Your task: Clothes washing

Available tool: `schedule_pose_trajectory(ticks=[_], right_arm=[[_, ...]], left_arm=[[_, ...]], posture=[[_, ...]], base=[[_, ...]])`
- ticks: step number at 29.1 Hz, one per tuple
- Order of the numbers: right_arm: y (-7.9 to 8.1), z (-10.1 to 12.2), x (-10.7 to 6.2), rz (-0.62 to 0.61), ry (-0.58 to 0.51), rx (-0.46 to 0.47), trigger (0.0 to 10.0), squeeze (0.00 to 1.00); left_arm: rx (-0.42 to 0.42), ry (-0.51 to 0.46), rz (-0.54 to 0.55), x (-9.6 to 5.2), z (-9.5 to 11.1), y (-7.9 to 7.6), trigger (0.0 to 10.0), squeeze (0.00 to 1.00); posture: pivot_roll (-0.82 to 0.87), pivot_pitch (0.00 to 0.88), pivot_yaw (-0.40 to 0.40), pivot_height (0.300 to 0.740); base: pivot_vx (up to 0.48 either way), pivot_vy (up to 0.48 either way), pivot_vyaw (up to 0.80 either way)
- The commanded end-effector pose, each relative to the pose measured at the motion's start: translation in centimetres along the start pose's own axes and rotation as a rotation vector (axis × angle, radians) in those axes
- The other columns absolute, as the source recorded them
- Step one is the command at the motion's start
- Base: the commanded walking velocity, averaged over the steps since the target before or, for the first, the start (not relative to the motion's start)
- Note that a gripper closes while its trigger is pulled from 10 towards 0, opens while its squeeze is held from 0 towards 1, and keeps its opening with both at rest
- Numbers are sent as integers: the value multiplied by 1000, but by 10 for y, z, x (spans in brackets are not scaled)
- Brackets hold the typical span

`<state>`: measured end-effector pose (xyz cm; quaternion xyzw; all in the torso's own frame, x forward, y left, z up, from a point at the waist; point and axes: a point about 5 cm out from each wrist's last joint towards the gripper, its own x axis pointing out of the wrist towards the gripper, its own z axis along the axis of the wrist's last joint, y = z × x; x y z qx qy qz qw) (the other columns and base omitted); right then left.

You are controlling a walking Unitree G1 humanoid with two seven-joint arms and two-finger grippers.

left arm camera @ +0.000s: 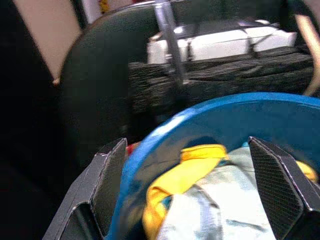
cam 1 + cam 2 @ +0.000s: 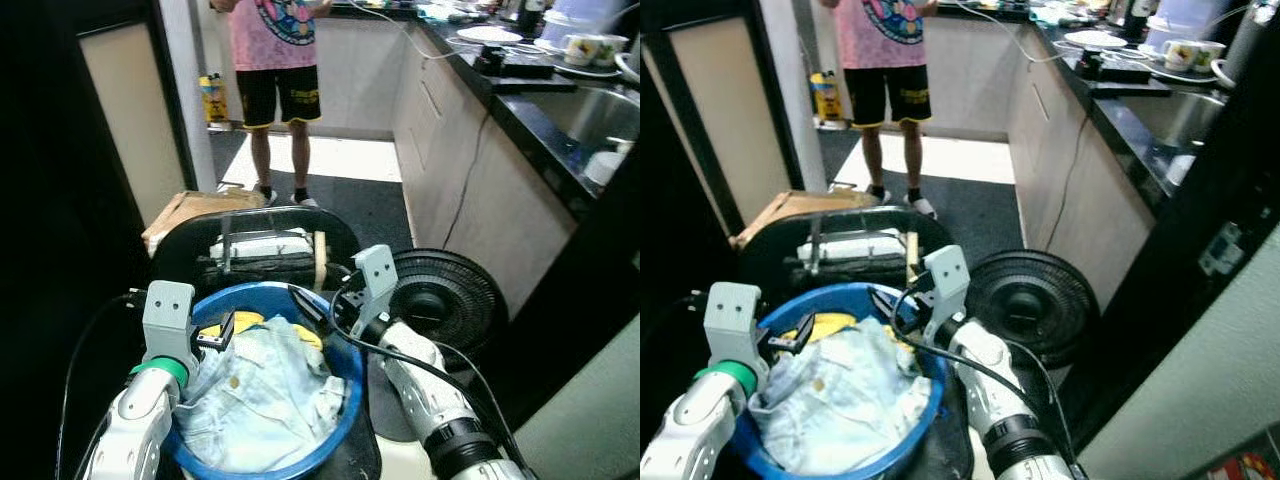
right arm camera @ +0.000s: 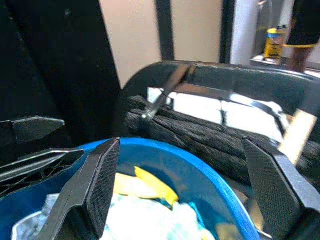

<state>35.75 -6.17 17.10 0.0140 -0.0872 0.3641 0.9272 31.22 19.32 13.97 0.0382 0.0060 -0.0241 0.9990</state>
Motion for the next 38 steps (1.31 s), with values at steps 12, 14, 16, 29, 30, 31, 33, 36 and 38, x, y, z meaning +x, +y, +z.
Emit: schedule_pose_trajectory(ticks=[12,14,16,29,30,31,33,36,38], right_arm=[[-2,-4,-1,43,61,-34,10000,0],[-1,-3,0,46,60,-35,10000,0],[-1,-3,0,46,60,-35,10000,0],[-1,6,3,80,51,-45,10000,0],[-1,6,2,82,54,-44,10000,0],[-1,6,2,84,56,-43,10000,0],[-1,6,1,85,57,-43,10000,0],[1,5,1,95,67,-41,10000,0],[2,4,1,106,75,-41,10000,0]], left_arm=[[177,339,-114,5,-45,-12,10000,0],[190,370,-116,7,-49,-12,10000,0],[190,370,-116,7,-49,-12,10000,0],[184,441,-121,31,-40,-9,10000,0],[170,420,-117,36,-31,-8,10000,0],[160,409,-115,39,-24,-8,10000,0],[153,405,-113,40,-21,-8,10000,0],[146,451,-128,41,-20,-9,10000,0],[158,494,-126,42,-24,-8,10000,0]], posture=[[35,86,3,740],[32,90,-1,740],[32,90,-1,740],[16,125,-20,740],[16,140,-27,740],[15,142,-27,740],[14,145,-28,740],[13,166,-34,740],[12,171,-39,740]], base=[[0,0,0],[0,0,0],[0,0,0],[0,0,0],[0,0,0],[0,0,0],[0,0,0],[0,0,0],[0,0,0]])
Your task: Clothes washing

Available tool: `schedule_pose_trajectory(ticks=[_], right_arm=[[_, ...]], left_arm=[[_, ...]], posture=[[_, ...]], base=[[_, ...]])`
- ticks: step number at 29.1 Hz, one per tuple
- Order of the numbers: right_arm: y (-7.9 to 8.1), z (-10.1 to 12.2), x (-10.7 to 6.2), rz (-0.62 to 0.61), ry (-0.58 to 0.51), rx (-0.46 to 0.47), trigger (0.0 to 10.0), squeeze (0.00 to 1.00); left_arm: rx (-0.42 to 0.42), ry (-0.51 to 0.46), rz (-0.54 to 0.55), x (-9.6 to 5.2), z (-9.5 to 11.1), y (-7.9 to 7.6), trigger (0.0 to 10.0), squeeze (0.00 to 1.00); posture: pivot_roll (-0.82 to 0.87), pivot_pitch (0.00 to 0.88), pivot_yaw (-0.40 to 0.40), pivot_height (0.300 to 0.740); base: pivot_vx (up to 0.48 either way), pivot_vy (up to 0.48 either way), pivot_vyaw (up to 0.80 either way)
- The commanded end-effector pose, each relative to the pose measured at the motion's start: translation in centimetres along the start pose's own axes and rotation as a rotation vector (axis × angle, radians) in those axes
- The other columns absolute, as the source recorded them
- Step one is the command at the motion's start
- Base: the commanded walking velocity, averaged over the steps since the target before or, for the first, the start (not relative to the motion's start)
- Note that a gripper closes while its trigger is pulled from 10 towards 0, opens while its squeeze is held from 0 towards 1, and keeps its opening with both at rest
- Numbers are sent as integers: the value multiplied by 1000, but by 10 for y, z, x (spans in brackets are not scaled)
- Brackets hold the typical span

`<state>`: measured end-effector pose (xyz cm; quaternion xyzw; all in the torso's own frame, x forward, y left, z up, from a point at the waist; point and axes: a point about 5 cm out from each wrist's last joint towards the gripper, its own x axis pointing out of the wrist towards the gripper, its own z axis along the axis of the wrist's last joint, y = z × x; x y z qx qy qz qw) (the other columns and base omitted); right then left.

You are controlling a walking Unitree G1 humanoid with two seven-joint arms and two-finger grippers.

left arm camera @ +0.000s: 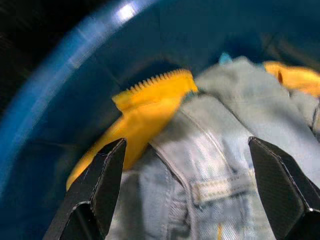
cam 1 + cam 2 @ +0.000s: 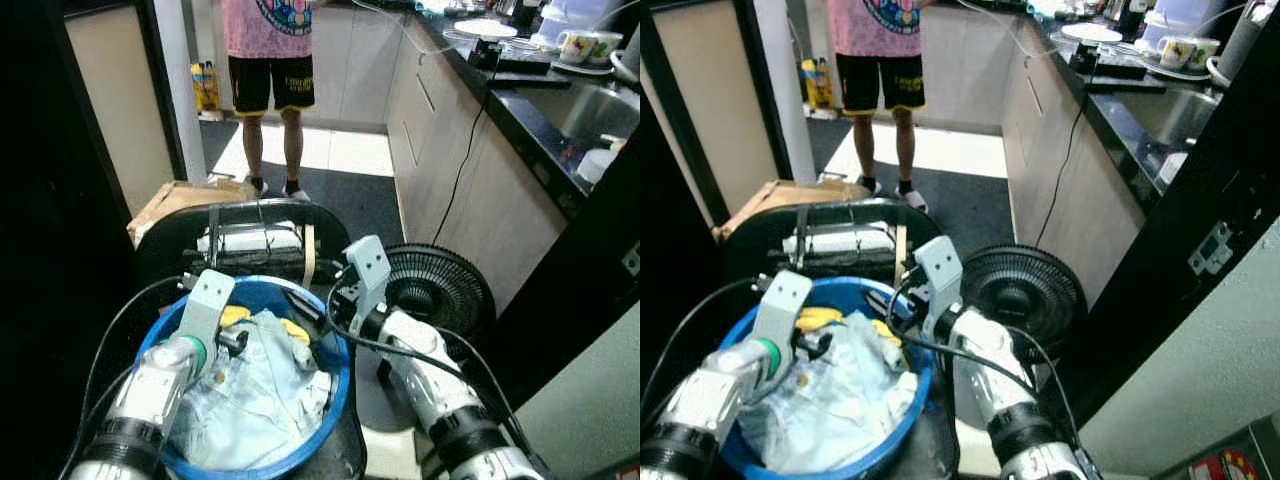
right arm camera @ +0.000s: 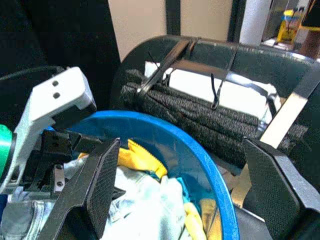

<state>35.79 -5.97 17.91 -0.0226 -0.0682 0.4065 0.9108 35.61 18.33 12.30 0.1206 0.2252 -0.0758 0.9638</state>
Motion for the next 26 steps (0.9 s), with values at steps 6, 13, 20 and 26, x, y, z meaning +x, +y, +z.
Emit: schedule_pose_trajectory(ticks=[6,13,20,26], right_arm=[[4,-4,-2,19,19,7,10000,0],[5,-3,-3,29,21,0,10000,0],[5,1,-2,29,14,-8,10000,0],[5,3,-2,34,14,-13,10000,0]], left_arm=[[4,85,-62,8,-19,-5,10000,0],[-83,169,-160,13,-26,-22,10000,0],[-196,337,-241,11,-48,-36,10000,0],[-300,400,-303,10,-62,-47,10000,0]], posture=[[11,172,-47,740],[1,166,-41,740],[-4,165,-35,740],[-6,164,-34,740]], base=[[0,0,0],[0,0,0],[0,0,0],[0,0,0]])
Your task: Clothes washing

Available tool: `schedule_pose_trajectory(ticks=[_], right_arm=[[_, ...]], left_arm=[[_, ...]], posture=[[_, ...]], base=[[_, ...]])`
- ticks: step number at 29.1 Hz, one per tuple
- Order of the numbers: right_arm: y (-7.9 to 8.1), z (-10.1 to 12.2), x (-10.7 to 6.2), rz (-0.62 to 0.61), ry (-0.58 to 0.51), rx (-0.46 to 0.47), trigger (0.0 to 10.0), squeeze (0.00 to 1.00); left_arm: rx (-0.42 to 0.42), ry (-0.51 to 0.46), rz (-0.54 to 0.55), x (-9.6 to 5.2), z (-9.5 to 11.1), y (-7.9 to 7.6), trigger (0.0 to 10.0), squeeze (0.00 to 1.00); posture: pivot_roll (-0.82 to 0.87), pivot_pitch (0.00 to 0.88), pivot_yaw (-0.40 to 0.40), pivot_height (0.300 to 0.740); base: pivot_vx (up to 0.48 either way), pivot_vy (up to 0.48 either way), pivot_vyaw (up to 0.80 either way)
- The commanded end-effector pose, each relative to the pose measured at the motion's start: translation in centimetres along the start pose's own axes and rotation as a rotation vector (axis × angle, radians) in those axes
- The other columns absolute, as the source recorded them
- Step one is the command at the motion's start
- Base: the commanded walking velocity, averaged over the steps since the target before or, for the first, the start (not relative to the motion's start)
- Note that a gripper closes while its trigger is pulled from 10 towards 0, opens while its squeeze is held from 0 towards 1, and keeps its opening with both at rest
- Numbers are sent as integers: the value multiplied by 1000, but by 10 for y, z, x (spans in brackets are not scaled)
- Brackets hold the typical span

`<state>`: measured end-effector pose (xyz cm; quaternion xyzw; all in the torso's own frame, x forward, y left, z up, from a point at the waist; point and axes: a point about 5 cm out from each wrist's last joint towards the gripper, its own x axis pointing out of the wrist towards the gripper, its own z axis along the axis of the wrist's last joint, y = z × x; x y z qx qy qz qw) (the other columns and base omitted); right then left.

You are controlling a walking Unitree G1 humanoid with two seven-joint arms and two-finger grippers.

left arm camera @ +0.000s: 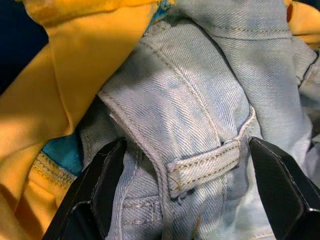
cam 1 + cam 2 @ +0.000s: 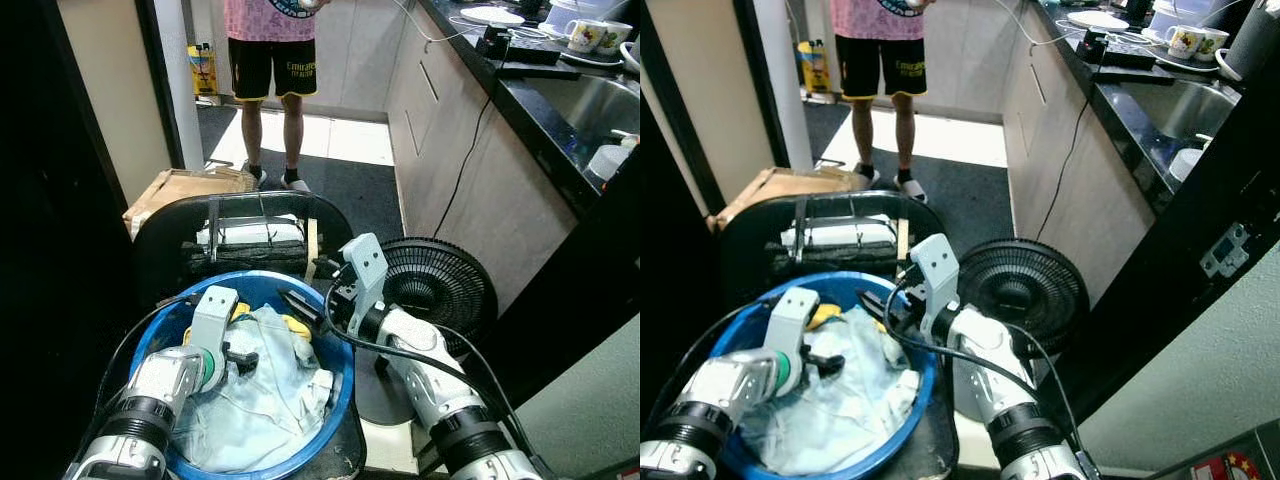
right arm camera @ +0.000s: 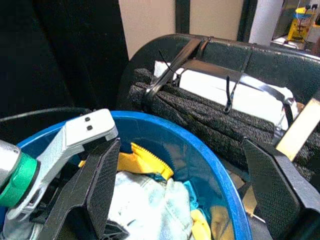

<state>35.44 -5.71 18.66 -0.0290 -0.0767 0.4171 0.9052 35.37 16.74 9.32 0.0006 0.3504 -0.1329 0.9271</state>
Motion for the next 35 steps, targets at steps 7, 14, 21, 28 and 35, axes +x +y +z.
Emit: schedule_pose_trajectory(ticks=[7,14,21,28,35], right_arm=[[1,-3,-2,13,23,2,10000,0],[1,-1,-1,27,24,-9,10000,0],[1,1,0,33,21,-15,10000,0],[0,2,0,29,19,-19,10000,0],[-1,3,0,19,15,-18,10000,0]], left_arm=[[-69,155,-87,12,-48,-16,10000,0],[438,-12,107,13,-40,-6,10000,0],[567,44,115,15,-53,-8,10000,0],[566,98,97,15,-60,-6,3765,0],[543,118,47,15,-66,-4,0,0]], posture=[[-7,163,-37,740],[-5,159,-41,740],[-9,157,-39,740],[-10,158,-39,740],[-8,156,-36,740]], base=[[0,0,0],[0,0,0],[0,0,0],[0,0,0],[0,0,0]])
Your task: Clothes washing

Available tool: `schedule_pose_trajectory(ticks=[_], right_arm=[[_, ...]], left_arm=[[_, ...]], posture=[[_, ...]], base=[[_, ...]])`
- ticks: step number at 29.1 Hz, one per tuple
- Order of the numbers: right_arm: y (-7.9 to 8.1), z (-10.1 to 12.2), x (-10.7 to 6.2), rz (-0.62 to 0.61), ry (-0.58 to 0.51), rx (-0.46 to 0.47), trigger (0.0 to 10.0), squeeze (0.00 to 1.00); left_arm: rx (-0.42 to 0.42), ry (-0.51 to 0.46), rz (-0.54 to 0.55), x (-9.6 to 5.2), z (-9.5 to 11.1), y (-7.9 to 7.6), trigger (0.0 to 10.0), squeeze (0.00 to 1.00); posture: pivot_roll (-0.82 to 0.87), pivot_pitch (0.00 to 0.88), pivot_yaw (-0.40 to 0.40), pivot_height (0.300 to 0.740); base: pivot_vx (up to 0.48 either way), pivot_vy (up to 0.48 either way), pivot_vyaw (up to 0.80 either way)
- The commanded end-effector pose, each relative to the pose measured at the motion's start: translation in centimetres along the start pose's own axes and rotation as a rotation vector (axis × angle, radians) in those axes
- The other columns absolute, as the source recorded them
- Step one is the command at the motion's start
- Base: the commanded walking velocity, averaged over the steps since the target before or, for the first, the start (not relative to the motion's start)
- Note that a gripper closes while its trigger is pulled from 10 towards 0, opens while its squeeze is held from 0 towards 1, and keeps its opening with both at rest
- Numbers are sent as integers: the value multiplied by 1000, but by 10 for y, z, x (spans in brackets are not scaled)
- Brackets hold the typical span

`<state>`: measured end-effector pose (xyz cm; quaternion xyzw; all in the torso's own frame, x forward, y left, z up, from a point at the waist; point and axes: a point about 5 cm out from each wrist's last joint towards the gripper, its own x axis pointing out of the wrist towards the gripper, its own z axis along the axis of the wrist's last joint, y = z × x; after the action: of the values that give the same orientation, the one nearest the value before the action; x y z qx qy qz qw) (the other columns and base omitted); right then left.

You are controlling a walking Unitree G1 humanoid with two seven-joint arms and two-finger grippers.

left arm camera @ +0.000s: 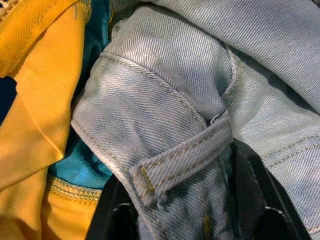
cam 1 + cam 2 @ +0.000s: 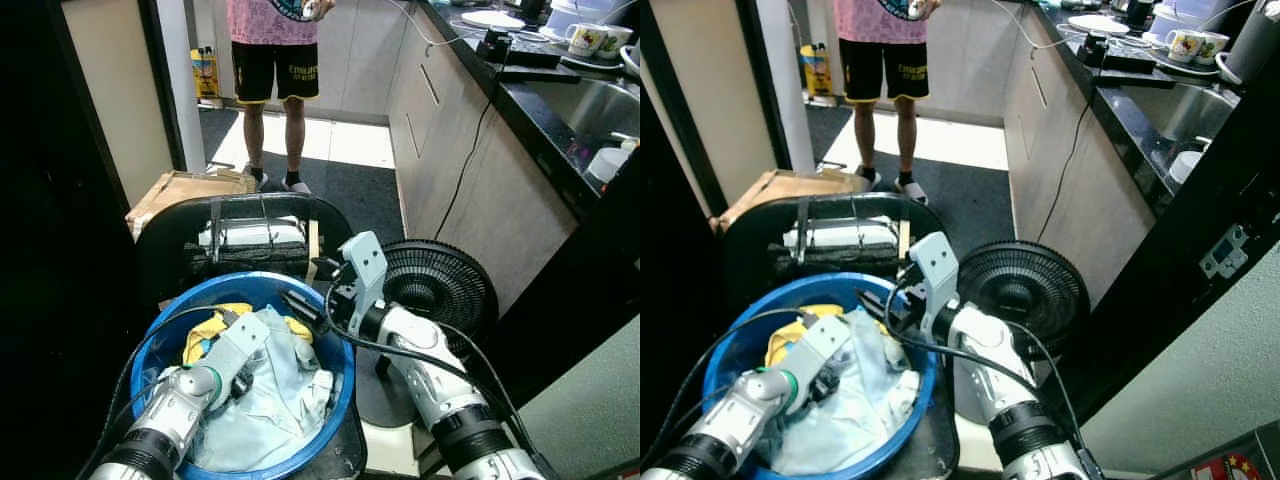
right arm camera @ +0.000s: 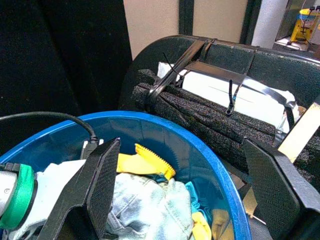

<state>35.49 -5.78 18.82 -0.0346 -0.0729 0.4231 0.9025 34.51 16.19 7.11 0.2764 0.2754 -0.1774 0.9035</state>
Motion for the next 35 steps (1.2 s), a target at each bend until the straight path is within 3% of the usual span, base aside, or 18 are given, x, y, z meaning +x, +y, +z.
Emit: schedule_pose_trajectory(ticks=[1,9,11,14,17,18,19,22,23,26,27,28,31,35], right_arm=[[0,1,0,4,4,-11,10000,0],[-1,3,0,-14,-13,-1,10000,0],[-2,5,-1,-32,-33,18,10000,0],[-2,6,-1,-37,-39,24,10000,0],[-5,10,-4,-57,-79,55,10000,0],[-5,10,-4,-57,-79,55,10000,0],[-5,12,-6,-59,-98,68,10000,0],[-6,14,-7,-59,-109,75,10000,0],[-6,17,-9,-52,-141,97,10000,0],[-6,19,-10,-49,-151,103,10000,0],[-6,22,-11,-42,-168,112,10000,0],[-6,22,-11,-42,-168,112,10000,0],[-8,35,-12,-11,-227,131,10000,0],[-7,40,-13,11,-243,128,10000,0]], left_arm=[[-21,144,-102,2,-38,-23,0,0],[-45,92,-59,1,-33,-16,0,0],[-69,9,-20,-4,-23,-8,0,0],[-75,-22,-10,-6,-18,-5,0,0],[-117,-193,41,-26,5,8,0,0],[-117,-193,41,-26,5,8,0,0],[-134,-318,62,-39,19,12,0,0],[-143,-401,77,-49,27,14,0,0],[-194,-649,168,-78,51,25,0,0],[-208,-715,204,-87,56,29,0,0],[-243,-811,281,-100,65,40,0,0],[-243,-811,281,-100,65,40,0,0],[-338,-1009,426,-129,86,69,0,0],[-344,-1061,411,-137,96,71,0,0]], posture=[[-8,156,-36,740],[-4,138,-34,740],[-5,123,-29,740],[-5,123,-29,740],[0,105,-23,740],[0,105,-23,740],[-3,95,-18,740],[-3,95,-18,740],[-6,79,-12,740],[-6,79,-12,740],[-5,72,-15,740],[-5,72,-15,740],[10,54,-32,740],[13,49,-34,740]], base=[[0,0,0],[0,0,0],[0,0,0],[0,0,0],[0,0,0],[0,0,0],[0,0,0],[0,0,0],[0,0,0],[0,0,0],[0,0,0],[0,0,0],[0,0,0],[0,0,0]])
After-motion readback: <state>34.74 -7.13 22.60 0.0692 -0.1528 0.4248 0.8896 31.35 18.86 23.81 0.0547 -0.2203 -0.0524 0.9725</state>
